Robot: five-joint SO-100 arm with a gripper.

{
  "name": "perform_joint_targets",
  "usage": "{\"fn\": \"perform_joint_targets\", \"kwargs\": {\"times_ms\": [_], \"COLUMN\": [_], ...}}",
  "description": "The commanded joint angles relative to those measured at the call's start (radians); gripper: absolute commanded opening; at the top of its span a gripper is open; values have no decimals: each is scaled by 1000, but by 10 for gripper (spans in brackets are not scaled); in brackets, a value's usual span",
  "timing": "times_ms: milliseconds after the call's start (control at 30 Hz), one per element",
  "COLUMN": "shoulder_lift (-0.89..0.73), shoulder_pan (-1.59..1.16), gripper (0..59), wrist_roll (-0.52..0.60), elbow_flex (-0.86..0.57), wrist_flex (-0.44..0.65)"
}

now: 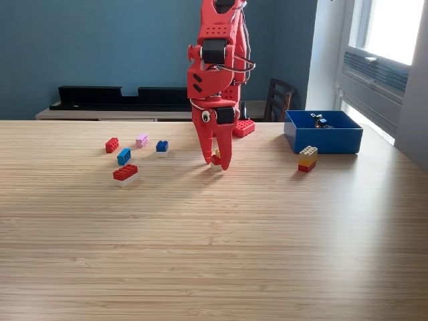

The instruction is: Grasp a lego block and put it in the bin.

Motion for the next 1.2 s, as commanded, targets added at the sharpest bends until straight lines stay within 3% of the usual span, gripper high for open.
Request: {"fn": "perform_joint_targets", "kwargs": {"times_ms": [33, 167, 467, 633, 833, 1000, 1200], "shoulder_lift": [26, 26, 25, 23, 21, 17, 14], "shoulder_pan": [2, 2, 2, -12, -155, -430, -810], "gripper": [95, 0, 0, 0, 0, 0, 0], "wrist_roll": [26, 69, 189, 256, 387, 548, 693], "elbow_flex": [6, -3, -198, -434, -750, -857, -894], "wrist_flex": [-37, -60, -8, 141, 419, 600, 695]}}
